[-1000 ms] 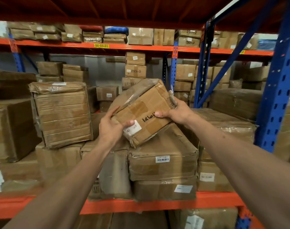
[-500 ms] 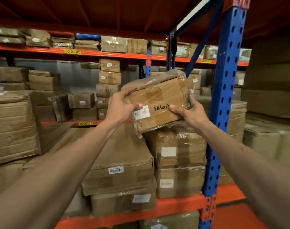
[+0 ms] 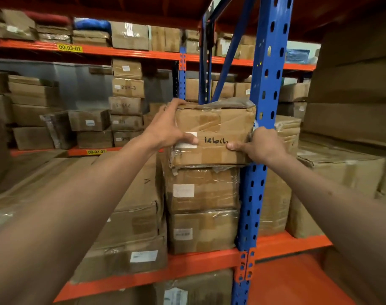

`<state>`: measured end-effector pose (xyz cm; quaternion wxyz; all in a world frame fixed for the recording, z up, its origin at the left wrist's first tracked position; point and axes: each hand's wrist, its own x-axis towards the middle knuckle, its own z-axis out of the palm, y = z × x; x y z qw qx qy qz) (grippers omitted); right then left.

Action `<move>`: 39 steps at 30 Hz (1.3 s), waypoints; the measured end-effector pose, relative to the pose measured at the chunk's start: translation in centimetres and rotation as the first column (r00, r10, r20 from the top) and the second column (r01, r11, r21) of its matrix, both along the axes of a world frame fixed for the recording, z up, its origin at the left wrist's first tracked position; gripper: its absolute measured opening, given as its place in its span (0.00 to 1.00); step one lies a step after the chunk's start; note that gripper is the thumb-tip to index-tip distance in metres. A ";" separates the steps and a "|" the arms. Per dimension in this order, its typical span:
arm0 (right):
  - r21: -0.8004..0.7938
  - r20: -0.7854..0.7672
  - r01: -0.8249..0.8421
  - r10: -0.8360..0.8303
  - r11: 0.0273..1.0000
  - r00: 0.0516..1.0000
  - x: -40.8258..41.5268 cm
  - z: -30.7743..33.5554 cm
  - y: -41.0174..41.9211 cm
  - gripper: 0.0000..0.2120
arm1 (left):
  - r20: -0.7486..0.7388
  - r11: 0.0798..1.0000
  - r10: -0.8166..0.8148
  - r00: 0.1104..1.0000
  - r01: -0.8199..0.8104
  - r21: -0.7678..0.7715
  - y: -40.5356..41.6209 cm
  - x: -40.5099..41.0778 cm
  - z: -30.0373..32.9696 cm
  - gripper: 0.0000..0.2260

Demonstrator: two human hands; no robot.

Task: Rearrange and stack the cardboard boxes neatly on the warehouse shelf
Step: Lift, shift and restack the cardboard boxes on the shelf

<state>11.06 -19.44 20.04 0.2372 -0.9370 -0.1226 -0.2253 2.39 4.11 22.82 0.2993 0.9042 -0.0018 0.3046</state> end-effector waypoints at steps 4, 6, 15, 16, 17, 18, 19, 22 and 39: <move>-0.218 0.108 0.112 -0.090 0.969 0.990 0.4 0.8 1.0 0.36 | 0.005 0.999 0.048 0.999 -0.048 -0.008 -0.4 1.0 0.0 0.45; -0.255 0.098 0.121 -0.099 0.959 0.990 0.8 1.0 1.4 0.36 | 0.004 0.999 0.047 0.999 -0.047 -0.021 -0.6 1.6 0.1 0.43; -0.322 0.154 0.149 -0.103 0.935 0.983 0.8 0.6 1.5 0.36 | -0.099 0.995 0.094 0.991 -0.096 -0.017 -0.6 1.9 0.8 0.44; -0.321 0.160 0.142 -0.094 0.937 0.983 0.6 0.3 1.4 0.35 | -0.116 0.993 0.115 0.987 -0.117 -0.007 -0.9 1.8 1.0 0.45; -0.319 0.162 0.138 -0.089 0.938 0.983 0.4 0.1 1.3 0.35 | -0.132 0.990 0.139 0.982 -0.139 0.008 -1.2 1.6 1.1 0.46; -0.324 0.167 0.140 -0.089 0.936 0.982 0.1 0.1 1.2 0.35 | -0.144 0.987 0.162 0.976 -0.160 0.026 -1.5 1.4 1.1 0.46; -0.341 0.180 0.147 -0.089 0.928 0.980 -0.3 0.3 1.2 0.34 | -0.151 0.982 0.186 0.971 -0.181 0.046 -1.8 1.2 0.9 0.47; -0.385 0.248 0.148 -0.053 0.911 0.967 -1.7 1.2 1.9 0.31 | -0.154 0.966 0.250 0.956 -0.235 0.105 -1.5 0.1 0.5 0.54; -0.442 0.259 -0.460 0.601 0.770 0.756 -16.1 2.9 31.0 0.39 | 0.034 0.493 0.867 0.497 -0.866 0.084 26.7 -22.9 -4.2 0.63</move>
